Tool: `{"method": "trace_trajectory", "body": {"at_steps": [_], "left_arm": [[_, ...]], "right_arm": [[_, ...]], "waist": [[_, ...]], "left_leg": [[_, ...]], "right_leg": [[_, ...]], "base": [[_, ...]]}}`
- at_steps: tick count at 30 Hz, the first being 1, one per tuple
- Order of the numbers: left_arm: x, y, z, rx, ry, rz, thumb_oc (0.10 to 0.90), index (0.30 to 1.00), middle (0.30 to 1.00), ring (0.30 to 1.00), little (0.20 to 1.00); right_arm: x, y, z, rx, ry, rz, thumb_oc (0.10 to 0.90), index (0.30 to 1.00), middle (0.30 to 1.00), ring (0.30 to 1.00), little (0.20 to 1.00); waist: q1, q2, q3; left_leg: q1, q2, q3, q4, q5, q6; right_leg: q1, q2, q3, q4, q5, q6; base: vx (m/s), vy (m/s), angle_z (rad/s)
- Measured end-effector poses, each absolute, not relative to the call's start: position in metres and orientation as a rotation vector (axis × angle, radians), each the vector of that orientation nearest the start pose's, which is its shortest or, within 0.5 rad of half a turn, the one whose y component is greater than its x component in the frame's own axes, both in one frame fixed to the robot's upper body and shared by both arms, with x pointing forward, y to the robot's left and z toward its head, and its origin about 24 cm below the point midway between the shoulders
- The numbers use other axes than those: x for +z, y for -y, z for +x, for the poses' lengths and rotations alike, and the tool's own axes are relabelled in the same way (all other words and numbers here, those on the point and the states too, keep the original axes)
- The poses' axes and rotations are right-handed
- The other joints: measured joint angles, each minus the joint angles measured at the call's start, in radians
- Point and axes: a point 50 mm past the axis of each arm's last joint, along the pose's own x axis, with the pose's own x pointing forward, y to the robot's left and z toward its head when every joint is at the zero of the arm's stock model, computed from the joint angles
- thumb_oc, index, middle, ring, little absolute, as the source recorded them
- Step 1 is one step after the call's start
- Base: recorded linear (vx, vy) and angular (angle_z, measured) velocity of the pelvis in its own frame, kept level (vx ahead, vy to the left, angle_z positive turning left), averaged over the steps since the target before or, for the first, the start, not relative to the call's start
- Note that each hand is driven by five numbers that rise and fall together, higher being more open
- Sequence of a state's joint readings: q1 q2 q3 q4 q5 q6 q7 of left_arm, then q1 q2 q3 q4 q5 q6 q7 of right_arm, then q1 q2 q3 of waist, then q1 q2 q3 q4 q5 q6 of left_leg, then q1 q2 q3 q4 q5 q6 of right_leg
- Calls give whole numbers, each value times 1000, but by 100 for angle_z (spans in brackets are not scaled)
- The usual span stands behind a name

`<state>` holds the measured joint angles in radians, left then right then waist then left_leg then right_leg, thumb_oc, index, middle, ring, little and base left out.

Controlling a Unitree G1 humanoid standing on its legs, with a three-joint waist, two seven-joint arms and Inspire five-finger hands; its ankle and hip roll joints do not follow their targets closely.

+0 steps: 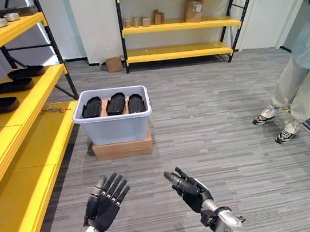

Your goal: Move parts from the plastic box to the shelf.

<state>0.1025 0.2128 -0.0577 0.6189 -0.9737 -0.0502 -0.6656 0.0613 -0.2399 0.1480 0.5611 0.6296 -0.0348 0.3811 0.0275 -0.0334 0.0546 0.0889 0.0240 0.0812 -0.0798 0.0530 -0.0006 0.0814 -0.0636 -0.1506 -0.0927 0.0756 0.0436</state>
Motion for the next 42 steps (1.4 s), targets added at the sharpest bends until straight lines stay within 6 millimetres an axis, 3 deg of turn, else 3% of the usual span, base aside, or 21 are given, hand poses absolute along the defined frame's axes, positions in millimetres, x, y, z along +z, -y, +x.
{"method": "trace_trajectory", "body": {"at_steps": [3,10,19,42], "left_arm": [[-84,-193,170,-214,-356,-857,900,1000,1000,1000,1000],[-87,-195,165,-201,-377,-878,900,1000,1000,1000,1000],[-90,-190,161,-194,-430,-1018,900,1000,1000,1000,1000],[-93,-189,159,-207,-475,-981,900,1000,1000,1000,1000]], "right_arm": [[-89,189,177,200,-591,433,900,1000,1000,1000,1000],[-89,188,178,200,-588,433,900,1000,1000,1000,1000],[-89,188,178,205,-590,436,900,1000,1000,1000,1000],[-90,180,176,264,-612,444,900,1000,1000,1000,1000]], "waist": [[-2,22,33],[1,3,50],[1,1,49],[1,5,47]], "left_leg": [[3,2,0,0,0,0],[17,6,11,-4,-14,-9],[19,6,13,-1,-3,-5],[21,6,10,-4,-2,-5]], "right_leg": [[4,3,-5,5,7,-6],[13,4,-2,-2,0,3],[14,4,-2,-2,2,2],[19,4,-7,-2,3,1]], "base": [[0,0,0],[1,-9,-4],[0,0,0],[0,4,0]]}}
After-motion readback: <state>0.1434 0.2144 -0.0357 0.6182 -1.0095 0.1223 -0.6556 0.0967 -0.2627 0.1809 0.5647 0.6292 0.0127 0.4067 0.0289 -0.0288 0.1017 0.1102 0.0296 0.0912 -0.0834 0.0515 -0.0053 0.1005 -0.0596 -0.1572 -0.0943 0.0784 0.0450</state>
